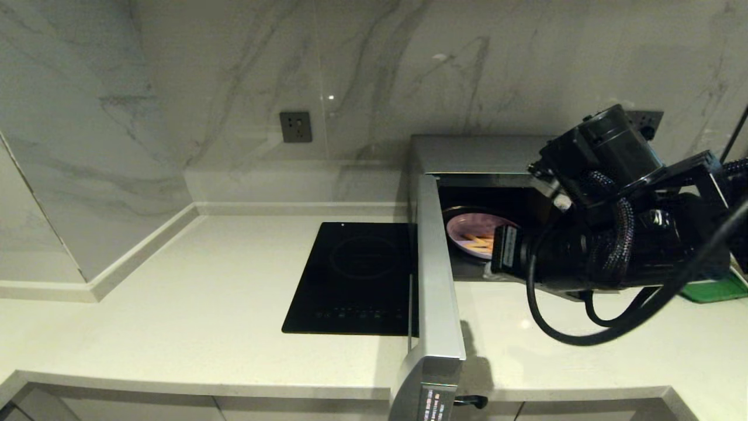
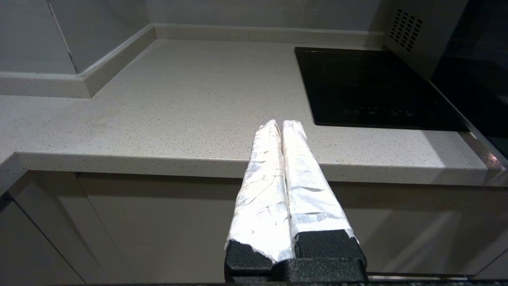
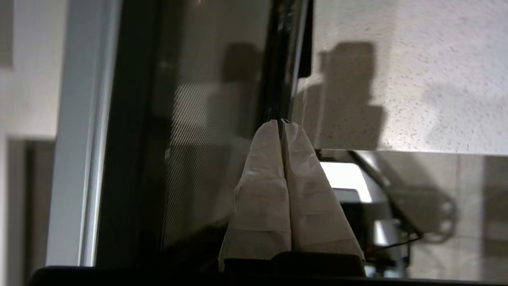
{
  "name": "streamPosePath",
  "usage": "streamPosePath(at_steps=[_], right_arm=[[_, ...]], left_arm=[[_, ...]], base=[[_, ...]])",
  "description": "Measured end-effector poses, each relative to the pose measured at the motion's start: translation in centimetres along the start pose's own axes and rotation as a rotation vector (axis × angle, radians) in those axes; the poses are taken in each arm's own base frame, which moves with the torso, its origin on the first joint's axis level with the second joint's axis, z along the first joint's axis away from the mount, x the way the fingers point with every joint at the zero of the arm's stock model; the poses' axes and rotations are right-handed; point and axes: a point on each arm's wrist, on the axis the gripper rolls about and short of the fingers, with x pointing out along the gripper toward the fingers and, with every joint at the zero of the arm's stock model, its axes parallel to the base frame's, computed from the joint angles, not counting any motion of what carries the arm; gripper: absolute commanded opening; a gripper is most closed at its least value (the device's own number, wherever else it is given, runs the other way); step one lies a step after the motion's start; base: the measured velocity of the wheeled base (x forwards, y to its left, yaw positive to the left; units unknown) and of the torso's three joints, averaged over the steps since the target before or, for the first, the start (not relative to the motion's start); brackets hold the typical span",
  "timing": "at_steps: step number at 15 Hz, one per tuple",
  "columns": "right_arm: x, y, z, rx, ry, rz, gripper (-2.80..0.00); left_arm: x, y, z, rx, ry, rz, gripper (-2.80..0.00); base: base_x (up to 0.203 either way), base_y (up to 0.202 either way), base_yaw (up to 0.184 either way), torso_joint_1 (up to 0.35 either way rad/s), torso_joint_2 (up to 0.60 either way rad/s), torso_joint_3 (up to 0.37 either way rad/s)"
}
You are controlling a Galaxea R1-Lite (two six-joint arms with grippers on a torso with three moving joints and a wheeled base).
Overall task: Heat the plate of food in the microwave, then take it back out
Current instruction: Take the plate out of the microwave
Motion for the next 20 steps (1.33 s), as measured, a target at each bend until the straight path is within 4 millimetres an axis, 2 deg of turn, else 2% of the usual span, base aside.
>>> streamPosePath(at_steps=[4,8,9,11,14,20], right_arm=[[0.9,-3.0,3.3,0.214,-0.076,-0.077,-2.80],[4.9,-6.1,7.0,0.388,-0.165,-0.190,-2.80],[6.3,-7.0,7.7,0.411,-0.174,-0.227,0.00],[8.6,-8.3,9.0,0.446,-0.184,-0.274,0.00],[11.3,-9.2,10.4,0.483,-0.188,-0.308,0.00],[15.1,-9.9,11.3,0.497,-0.176,-0.403,0.00]], left_arm=[[0.0,0.0,0.0,0.000,0.000,0.000,-2.80],[0.0,0.0,0.0,0.000,0.000,0.000,-2.80],[0.0,0.0,0.0,0.000,0.000,0.001,-2.80],[0.0,0.0,0.0,0.000,0.000,0.000,-2.80],[0.0,0.0,0.0,0.000,0.000,0.001,-2.80],[0.0,0.0,0.0,0.000,0.000,0.000,-2.80]], base=[[0.000,0.000,0.000,0.000,0.00,0.000],[0.000,0.000,0.000,0.000,0.00,0.000],[0.000,0.000,0.000,0.000,0.00,0.000],[0.000,0.000,0.000,0.000,0.00,0.000],[0.000,0.000,0.000,0.000,0.00,0.000],[0.000,0.000,0.000,0.000,0.00,0.000]])
